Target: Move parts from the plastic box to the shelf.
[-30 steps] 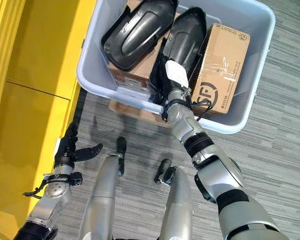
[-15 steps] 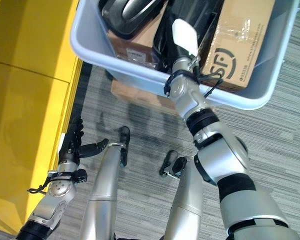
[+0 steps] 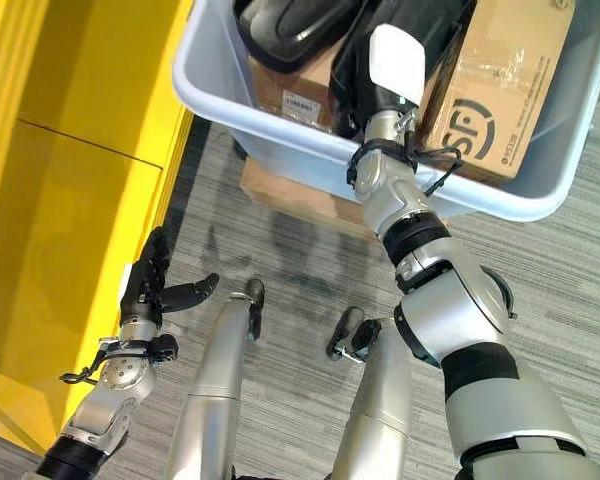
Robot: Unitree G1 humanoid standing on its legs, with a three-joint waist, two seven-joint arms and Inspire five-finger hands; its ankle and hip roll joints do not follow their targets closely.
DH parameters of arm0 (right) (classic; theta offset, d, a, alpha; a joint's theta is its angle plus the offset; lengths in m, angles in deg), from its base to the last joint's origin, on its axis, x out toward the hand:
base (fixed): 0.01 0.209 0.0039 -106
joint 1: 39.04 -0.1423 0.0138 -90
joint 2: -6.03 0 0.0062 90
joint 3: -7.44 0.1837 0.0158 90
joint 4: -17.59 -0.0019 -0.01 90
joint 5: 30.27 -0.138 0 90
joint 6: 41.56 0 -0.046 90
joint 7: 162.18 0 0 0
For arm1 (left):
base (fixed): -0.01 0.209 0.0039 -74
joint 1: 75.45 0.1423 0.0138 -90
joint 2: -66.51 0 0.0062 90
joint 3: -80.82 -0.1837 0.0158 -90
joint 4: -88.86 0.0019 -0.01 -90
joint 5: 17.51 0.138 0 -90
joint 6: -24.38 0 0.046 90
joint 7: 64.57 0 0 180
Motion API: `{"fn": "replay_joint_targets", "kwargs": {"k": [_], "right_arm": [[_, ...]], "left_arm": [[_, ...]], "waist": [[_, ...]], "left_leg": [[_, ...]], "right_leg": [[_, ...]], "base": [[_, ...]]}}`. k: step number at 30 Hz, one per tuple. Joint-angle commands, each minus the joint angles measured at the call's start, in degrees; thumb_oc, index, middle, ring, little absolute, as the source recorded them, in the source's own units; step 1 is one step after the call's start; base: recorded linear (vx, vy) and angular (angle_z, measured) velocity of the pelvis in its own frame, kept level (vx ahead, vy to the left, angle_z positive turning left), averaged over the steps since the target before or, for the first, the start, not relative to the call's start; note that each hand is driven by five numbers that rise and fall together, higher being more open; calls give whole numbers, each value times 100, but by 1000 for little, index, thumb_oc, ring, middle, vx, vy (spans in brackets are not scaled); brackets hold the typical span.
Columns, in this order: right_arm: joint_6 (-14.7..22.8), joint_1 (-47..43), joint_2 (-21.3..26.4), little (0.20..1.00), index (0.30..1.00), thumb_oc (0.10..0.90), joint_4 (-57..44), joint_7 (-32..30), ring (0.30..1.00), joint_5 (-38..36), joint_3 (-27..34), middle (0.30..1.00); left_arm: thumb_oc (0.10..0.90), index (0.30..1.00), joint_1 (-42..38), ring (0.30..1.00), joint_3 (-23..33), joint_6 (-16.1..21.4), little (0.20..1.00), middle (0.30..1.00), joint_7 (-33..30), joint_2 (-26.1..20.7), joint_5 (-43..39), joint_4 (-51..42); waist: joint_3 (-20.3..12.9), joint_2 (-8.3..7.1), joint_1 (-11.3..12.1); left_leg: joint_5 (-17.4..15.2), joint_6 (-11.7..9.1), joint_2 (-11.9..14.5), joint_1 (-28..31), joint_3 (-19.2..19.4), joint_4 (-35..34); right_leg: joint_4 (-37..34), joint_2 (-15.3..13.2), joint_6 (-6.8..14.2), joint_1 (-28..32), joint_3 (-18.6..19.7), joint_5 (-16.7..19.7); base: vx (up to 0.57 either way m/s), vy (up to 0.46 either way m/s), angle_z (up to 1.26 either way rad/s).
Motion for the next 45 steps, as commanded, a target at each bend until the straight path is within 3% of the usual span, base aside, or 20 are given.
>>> {"fn": "replay_joint_targets", "kwargs": {"k": [1,10,11,13,18,20,23,31,37,45], "right_arm": [[-32,356,-115,300,300,400,295,556,300,-351,105,300],[48,591,117,300,300,400,-294,619,300,-279,250,300],[69,669,169,300,300,400,-431,639,300,-277,286,300],[107,737,211,300,300,400,-664,698,300,-260,288,300],[241,1281,412,300,300,400,-1502,969,300,-323,415,300],[263,1415,449,300,300,400,-1637,1009,300,-361,475,300],[312,2044,673,300,300,400,-2385,1123,300,-374,821,300],[407,2820,1081,300,300,400,-3501,1340,300,-286,1338,300],[534,3419,1227,300,300,400,-4364,1531,300,-293,1737,300],[733,3665,1439,300,300,400,-5160,1869,300,-418,1816,300]], "left_arm": [[900,1000,-116,1000,-49,496,1000,1000,-13,-207,35,-362],[900,1000,-147,1000,-77,490,1000,1000,329,-284,47,-103],[900,1000,-109,1000,-63,480,1000,1000,390,-299,73,-74],[900,1000,-67,1000,-28,482,1000,1000,473,-306,41,-35],[900,1000,294,1000,233,396,1000,1000,749,-298,52,23],[900,1000,375,1000,281,382,1000,1000,784,-292,52,32],[900,1000,728,1000,482,266,1000,1000,936,-142,72,114],[900,1000,1070,1000,758,128,1000,1000,1010,110,124,122],[900,1000,1199,1000,930,7,1000,1000,995,289,189,80],[900,1000,1244,1000,1059,-84,1000,1000,960,488,284,181]], "waist": [[0,172,125],[-314,-1,124],[-415,-19,113],[-518,-60,71],[-1022,-264,-26],[-1111,-296,-40],[-1643,-410,-143],[-2169,-504,-245],[-2482,-545,-368],[-2761,-622,-464]], "left_leg": [[-439,176,171,321,-195,-302],[375,19,109,2222,-180,-2417],[705,20,103,2469,-175,-2844],[913,-17,157,2894,-136,-3370],[1419,-98,334,3940,-17,-4718],[1514,-122,381,4112,14,-4961],[1772,-231,424,4701,210,-5685],[1706,-213,420,5243,408,-5928],[1517,-109,397,5628,523,-5916],[1321,-86,500,6108,659,-5847]], "right_leg": [[-600,-40,674,359,328,45],[-2441,75,930,2365,-142,800],[-2908,87,906,2672,-273,1129],[-3415,156,957,3089,-374,1350],[-4786,287,1118,4094,-588,1894],[-5036,292,1168,4264,-657,2009],[-5878,372,1302,4836,-707,2329],[-6183,363,1386,5284,-584,2423],[-6084,309,1411,5526,-401,2311],[-5964,370,1364,5833,-158,2060]], "base": [[-37,-5,5],[32,-12,11],[15,7,12],[61,5,13],[101,-7,-6],[75,-1,-11],[107,19,-8],[69,30,-10],[47,24,-9],[25,-14,-19]]}}
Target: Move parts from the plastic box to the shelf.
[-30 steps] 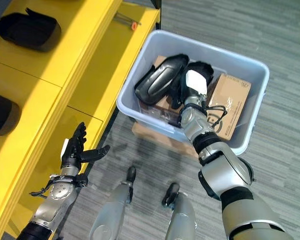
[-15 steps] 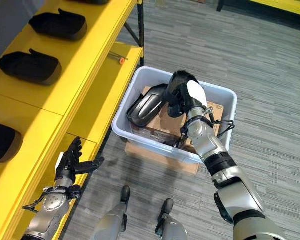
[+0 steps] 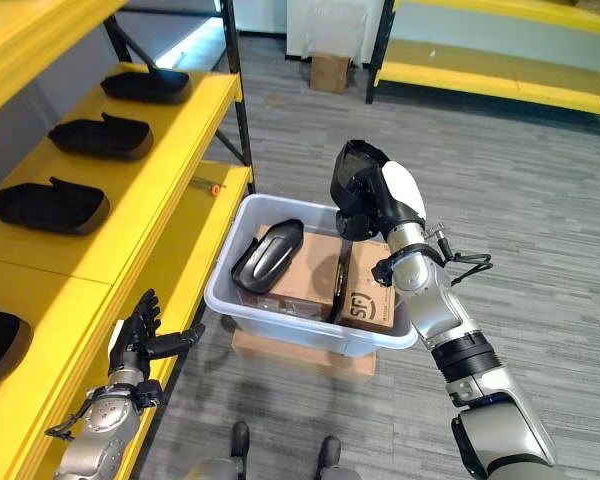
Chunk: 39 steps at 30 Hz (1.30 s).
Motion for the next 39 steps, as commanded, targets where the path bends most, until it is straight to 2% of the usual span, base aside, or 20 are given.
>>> {"fn": "replay_joint_targets", "kwargs": {"k": [1,7,11,12,14,15,17,19,20,23,25,26,27,28,29,30,31,34,37,39], "right_arm": [[820,-406,210,300,300,400,-565,-173,300,34,139,300],[932,-909,441,300,300,400,-612,-156,300,-117,-211,300],[1048,-1544,382,300,300,400,-572,-244,300,-349,-605,300],[1100,-1800,252,300,300,400,-577,-277,300,-409,-772,300],[1120,-2032,175,300,300,400,-663,-277,300,-447,-901,300],[1147,-2126,175,300,300,400,-769,-237,300,-444,-993,300],[1155,-2215,250,300,300,400,-797,-253,300,-421,-1045,300],[1190,-2120,330,300,300,400,-874,-299,300,-323,-959,300],[1214,-2079,356,300,300,400,-890,-326,300,-285,-937,300],[1176,-1967,317,300,300,400,-901,-401,300,-247,-787,300],[1149,-1721,436,300,300,400,-1046,-442,300,-304,-490,300],[1142,-1643,461,300,300,400,-1055,-473,300,-309,-406,300],[1142,-1440,465,300,300,400,-1086,-490,300,-324,-223,300],[1144,-1220,428,300,300,400,-1126,-521,300,-337,-72,300],[1113,-1063,338,300,300,400,-1157,-527,300,-366,10,300],[1111,-927,278,300,300,400,-1202,-523,300,-350,91,300],[1125,-713,111,300,300,400,-1266,-549,300,-345,207,300],[1112,-618,40,300,300,400,-1245,-543,300,-287,263,300],[1115,-379,-51,300,300,400,-1302,-442,300,-190,395,300],[1096,-369,-99,300,300,400,-1271,-439,300,-140,385,300]], "left_arm": [[900,1000,121,1000,76,364,1000,1000,-61,-356,202,-180],[900,1000,156,1000,201,433,1000,1000,-173,-383,46,-196],[900,1000,217,1000,323,537,1000,1000,-211,-377,-273,-331],[900,1000,341,1000,409,567,1000,1000,-244,-331,-357,-402],[900,1000,490,1000,503,590,1000,1000,-269,-273,-463,-507],[900,1000,568,1000,586,646,1000,1000,-234,-249,-557,-562],[900,1000,531,1000,590,700,1000,1000,-175,-297,-606,-574],[900,1000,392,1000,554,752,1000,1000,-93,-414,-658,-574],[900,1000,326,1000,562,778,1000,1000,-97,-422,-679,-597],[900,1000,188,1000,502,819,1000,1000,-140,-433,-694,-643],[900,1000,-96,1000,312,799,1000,1000,-128,-515,-625,-694],[900,1000,-200,1000,227,788,1000,1000,-95,-551,-598,-708],[900,1000,-330,1000,141,771,1000,1000,-5,-581,-562,-764],[900,1000,-447,1000,35,769,1000,1000,22,-599,-561,-788],[900,1000,-470,1000,2,771,1000,1000,62,-625,-546,-768],[900,1000,-468,1000,-6,780,1000,1000,65,-642,-509,-780],[900,1000,-440,1000,27,811,1000,1000,92,-650,-527,-924],[900,1000,-418,1000,27,807,1000,1000,101,-691,-373,-939],[900,1000,-108,1000,208,718,1000,1000,140,-670,-173,-869],[900,1000,-37,1000,266,706,1000,1000,114,-633,-128,-837]], "waist": [[-1079,-364,86],[-1028,-257,146],[-723,-115,321],[-527,-25,462],[-371,109,583],[-329,253,657],[-333,259,741],[-346,153,600],[-403,118,487],[-392,134,284],[-414,199,-141],[-426,215,-192],[-461,283,-318],[-465,272,-348],[-426,267,-334],[-388,247,-316],[-271,166,-234],[-223,95,-139],[-195,-125,140],[-187,-211,224]], "left_leg": [[-505,-206,396,217,-3,82],[-303,-343,662,52,-109,188],[-73,-469,1033,-412,-426,858],[141,-485,1047,-522,-555,1090],[470,-540,1032,-658,-712,964],[877,-652,964,-864,-673,597],[1216,-732,855,-1140,-535,417],[862,-606,1088,-1052,243,1074],[785,-674,1332,-815,489,1449],[692,-706,1737,-262,526,1922],[623,-799,2077,159,1033,1369],[553,-837,2080,193,1136,1225],[-11,-845,2018,307,1451,989],[-366,-816,1956,277,1586,1006],[-610,-770,1830,179,1499,1130],[-644,-734,1764,33,1416,1376],[-946,-673,1618,-194,1437,1568],[-1047,-635,1433,-157,1410,1449],[-1235,-569,1186,-323,1210,1559],[-1251,-532,1108,-318,1158,1511]], "right_leg": [[534,-633,636,-44,219,-428],[654,-325,414,-149,344,-667],[735,28,98,-264,299,-798],[636,143,49,-234,257,-773],[567,191,47,-318,165,-730],[526,119,61,-500,-70,-697],[531,-40,85,-671,-354,-663],[713,-239,12,-930,-759,-713],[815,-272,-24,-960,-852,-861],[1573,-466,-130,-1175,-1169,-1138],[2700,-1092,-13,-1637,-1547,-1283],[2942,-1262,32,-1724,-1575,-1296],[3144,-1495,131,-1813,-1665,-1242],[3188,-1652,209,-1792,-1632,-1179],[3099,-1725,260,-1754,-1578,-1094],[3037,-1772,307,-1696,-1544,-987],[2726,-1978,468,-1570,-1597,-644],[2507,-2102,606,-1440,-1656,-390],[2112,-2239,785,-1136,-1917,-37],[1953,-2250,848,-1046,-2004,114]], "base": [[-5,-56,-5],[-70,-136,-10],[-143,-290,12],[-101,-276,-12],[-135,-169,-12],[-200,-36,20],[-209,-92,65],[-206,-235,124],[-72,-140,172],[-66,-12,144],[-147,216,159],[-99,271,242],[-23,246,237],[14,241,199],[42,241,97],[12,329,21],[-15,273,-12],[-16,211,9],[-9,179,10],[-21,101,52]]}}
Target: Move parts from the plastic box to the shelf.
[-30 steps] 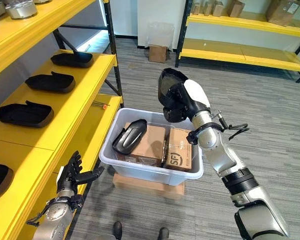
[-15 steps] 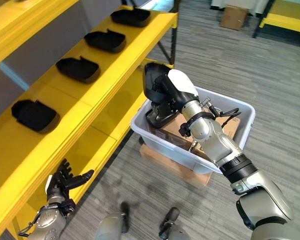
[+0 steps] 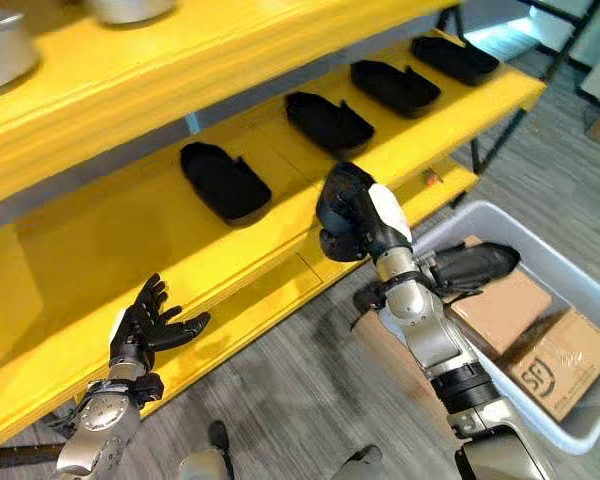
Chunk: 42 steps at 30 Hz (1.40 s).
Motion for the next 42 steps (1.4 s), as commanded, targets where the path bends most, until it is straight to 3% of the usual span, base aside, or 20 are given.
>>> {"fn": "replay_joint_targets", "kwargs": {"k": [1,6,12,15,17,18,19,20,22,23,24,25,30,31,34,42], "right_arm": [[703,-1099,151,300,300,400,-626,-262,300,165,353,300],[646,-972,145,300,300,400,-597,-166,300,257,372,300],[654,-1036,87,300,300,400,-643,-152,300,345,371,300],[648,-1150,28,300,300,400,-685,-184,300,544,342,300],[619,-1146,13,300,300,400,-704,-181,300,618,341,300],[630,-1173,-16,300,300,400,-762,-186,300,705,332,300],[637,-1171,-6,300,300,400,-770,-192,300,723,323,300],[628,-1185,101,300,300,400,-797,-208,300,783,358,300],[625,-1156,293,300,300,400,-879,-244,300,837,460,300],[624,-1133,349,300,300,400,-887,-263,300,811,510,300],[630,-1116,432,300,300,400,-926,-296,300,818,566,300],[685,-1156,560,300,300,400,-988,-329,300,799,601,300],[841,-1627,765,300,300,400,-1099,-291,300,798,318,300],[879,-1790,811,300,300,400,-1104,-245,300,766,154,300],[893,-2159,825,300,300,400,-982,-58,300,611,-200,300],[827,-2334,720,300,300,400,-527,126,300,468,-612,300]], "left_arm": [[900,1000,-116,1000,249,277,1000,1000,-62,-192,302,-490],[900,1000,91,1000,371,212,1000,1000,-18,-86,402,-423],[900,1000,210,1000,526,231,1000,1000,-16,-60,396,-426],[900,1000,176,1000,627,245,1000,1000,-88,-129,437,-468],[900,1000,184,1000,657,235,1000,1000,-92,-129,461,-475],[900,1000,170,1000,626,221,1000,1000,-114,-148,452,-487],[900,1000,143,1000,608,223,1000,1000,-115,-187,442,-472],[900,1000,8,1000,517,239,1000,1000,-122,-290,417,-434],[900,1000,-212,1000,328,273,1000,1000,-107,-374,359,-322],[900,1000,-284,1000,261,279,1000,1000,-95,-394,349,-273],[900,1000,-356,1000,185,272,1000,1000,-90,-397,349,-215],[900,1000,-493,1000,27,271,1000,1000,-67,-374,334,-143],[900,1000,-700,1000,-195,270,1000,1000,-79,-297,288,-67],[900,1000,-740,1000,-267,280,1000,1000,-64,-252,224,-8],[900,1000,-566,1000,-222,273,1000,1000,7,-252,160,-118],[900,1000,-353,1000,-173,223,1000,1000,33,-242,71,-112]], "waist": [[-360,78,42],[-564,-109,202],[-691,-281,423],[-702,-354,594],[-713,-382,610],[-681,-401,608],[-668,-392,597],[-611,-449,430],[-627,-474,236],[-632,-485,174],[-654,-486,88],[-682,-486,-26],[-827,-495,-128],[-872,-516,-155],[-1077,-512,-75],[-1218,-390,-50]], "left_leg": [[-786,-3,391,446,69,231],[-858,97,112,468,18,73],[-1223,265,-98,312,-101,603],[-1455,440,-342,196,-189,926],[-1536,552,-464,163,-226,970],[-1623,694,-601,167,-324,1049],[-1631,710,-606,160,-377,1077],[-1468,739,-684,108,-522,1020],[-1307,734,-783,59,-804,852],[-1266,734,-830,61,-932,800],[-1220,753,-891,51,-1097,747],[-1148,768,-991,42,-1394,648],[-831,728,-1166,15,-1899,269],[-767,639,-1197,-15,-2110,248],[-680,530,-1094,39,-2230,70],[-396,329,-763,157,-2409,-244]], "right_leg": [[-13,-54,698,-265,108,141],[-363,-123,801,-78,-125,531],[-859,-207,905,213,-149,1062],[-1077,-312,905,414,-141,1402],[-1061,-374,905,466,-130,1421],[-726,-476,905,428,142,1469],[-608,-470,905,390,308,1458],[-699,-273,869,234,1013,1611],[-827,193,806,65,2043,1521],[-819,355,790,36,2277,1454],[-759,598,742,-5,2606,1300],[-713,1021,667,-9,3013,958],[-873,1661,509,-47,3470,222],[-1166,1736,427,87,3664,-102],[-1473,1665,422,396,3299,-104],[-1577,1882,229,585,3113,-397]], "base": [[-41,85,27],[-31,112,19],[-19,134,2],[-33,191,10],[1,254,37],[38,274,45],[8,232,59],[-24,67,62],[-10,44,97],[47,43,152],[126,18,139],[115,2,107],[56,-45,111],[49,-174,71],[58,-203,48],[7,-154,18]]}}
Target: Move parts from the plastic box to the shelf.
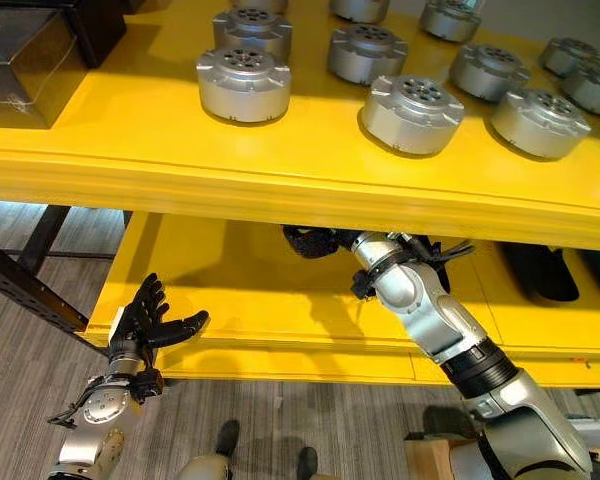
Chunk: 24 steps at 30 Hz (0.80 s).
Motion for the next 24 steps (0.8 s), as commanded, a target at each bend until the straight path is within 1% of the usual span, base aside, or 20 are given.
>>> {"fn": "replay_joint_targets", "kwargs": {"k": [1,2,4,5,7,8,10,11,12,13,14,15,16,17,19,20,21,22,24], "right_arm": [[250,-1377,-135,300,300,400,70,-444,300,-155,330,300],[248,-1389,-145,300,300,400,80,-437,300,-163,309,300],[240,-1467,-129,300,300,400,140,-444,300,-140,267,300],[241,-1506,-127,300,300,400,164,-462,300,-141,244,300],[243,-1577,-131,300,300,400,187,-475,300,-162,199,300],[252,-1632,-156,300,300,400,228,-509,300,-185,177,300],[273,-1694,-127,300,300,400,238,-537,300,-216,132,300],[294,-1759,-75,300,300,400,214,-588,300,-260,105,300],[300,-1803,-9,300,300,400,217,-605,300,-265,114,300],[295,-1838,93,300,300,400,224,-665,300,-296,154,300],[283,-1810,104,300,300,400,249,-670,300,-280,157,300],[283,-1810,104,300,300,400,249,-670,300,-280,157,300],[255,-1705,31,300,300,400,255,-695,300,-225,197,300],[254,-1704,32,300,300,400,252,-695,300,-223,201,300],[204,-1592,30,300,300,400,196,-703,300,-137,259,300],[152,-1476,24,300,300,400,232,-646,300,-78,328,300],[148,-1463,25,300,300,400,222,-642,300,-76,332,300],[150,-1272,-111,300,300,400,276,-632,300,-76,388,300],[150,-1199,-150,300,300,400,257,-598,300,-57,434,300]], "left_arm": [[900,1000,-53,1000,-89,340,1000,1000,74,-313,-83,-357],[900,1000,-41,1000,-71,340,1000,1000,72,-313,-84,-364],[900,1000,-27,1000,-46,343,1000,1000,42,-293,-121,-354],[900,1000,-41,1000,-51,345,1000,1000,21,-280,-139,-355],[900,1000,-47,1000,-38,364,1000,1000,-15,-280,-143,-360],[900,1000,-32,1000,-11,372,1000,1000,-62,-270,-126,-360],[900,1000,25,1000,31,382,1000,1000,-70,-265,-154,-391],[900,1000,142,1000,76,420,1000,1000,-64,-202,-250,-398],[900,1000,180,1000,84,418,1000,1000,-52,-163,-291,-401],[900,1000,161,1000,15,403,1000,1000,-1,-148,-319,-335],[900,1000,180,1000,18,392,1000,1000,42,-166,-346,-316],[900,1000,180,1000,18,392,1000,1000,42,-166,-346,-316],[900,1000,160,1000,32,366,1000,1000,105,-183,-368,-326],[900,1000,158,1000,32,365,1000,1000,106,-185,-368,-327],[900,1000,126,1000,28,345,1000,1000,73,-122,-362,-325],[900,1000,142,1000,-1,333,1000,1000,96,-36,-317,-342],[900,1000,150,1000,-3,332,1000,1000,97,-36,-315,-346],[900,1000,197,1000,-26,335,1000,1000,120,-1,-259,-332],[900,1000,234,1000,5,332,1000,1000,142,-17,-214,-398]], "waist": [[-913,-254,87],[-920,-236,86],[-937,-214,82],[-918,-205,80],[-899,-183,96],[-863,-157,122],[-809,-135,165],[-675,-120,260],[-601,-112,264],[-402,-137,243],[-361,-159,217],[-361,-159,217],[-400,-191,130],[-412,-200,118],[-557,-98,-44],[-688,83,-236],[-687,82,-219],[-735,187,-218],[-772,193,-204]], "left_leg": [[-693,-216,239,184,129,398],[-720,-242,292,232,119,365],[-645,-314,396,254,81,298],[-560,-345,422,230,55,290],[-535,-416,543,277,-4,237],[-395,-499,664,275,-67,151],[-211,-599,772,176,-145,101],[-67,-648,764,-35,-243,224],[-50,-658,720,-192,-274,383],[-202,-500,655,-386,131,958],[-354,-438,673,-329,311,1233],[-354,-438,673,-329,311,1233],[-557,-355,803,-146,627,1878],[-533,-351,788,-179,616,1879],[-656,-393,892,249,644,1603],[-933,-427,936,524,869,752],[-915,-427,940,569,891,700],[-896,-400,873,706,849,308],[-833,-357,783,810,845,57]], "right_leg": [[561,-555,365,-161,109,-270],[572,-515,346,-126,106,-346],[609,-414,285,-113,91,-448],[643,-382,259,-143,83,-440],[709,-260,195,-122,72,-582],[765,-119,116,-144,32,-671],[746,23,36,-175,-3,-716],[643,107,-47,-193,-34,-693],[608,118,-80,-226,-93,-681],[715,7,-139,-351,-253,-622],[775,-29,-158,-442,-277,-615],[775,-29,-158,-442,-277,-615],[780,-102,-177,-604,-382,-540],[768,-113,-176,-622,-393,-517],[800,-163,-100,-726,-496,-500],[833,-251,28,-743,-549,-449],[831,-248,29,-732,-535,-449],[819,-313,91,-740,-534,-374],[789,-403,140,-743,-544,-272]], "base": [[-6,-96,4],[14,-129,5],[-25,-136,8],[-32,-136,8],[-30,-190,9],[-77,-250,16],[-123,-278,20],[-175,-261,23],[-306,-280,34],[-251,-140,43],[-197,-99,104],[-156,-51,137],[-123,-29,88],[-138,7,28],[6,142,41],[46,177,97],[38,288,82],[7,195,39],[12,228,-12]]}}
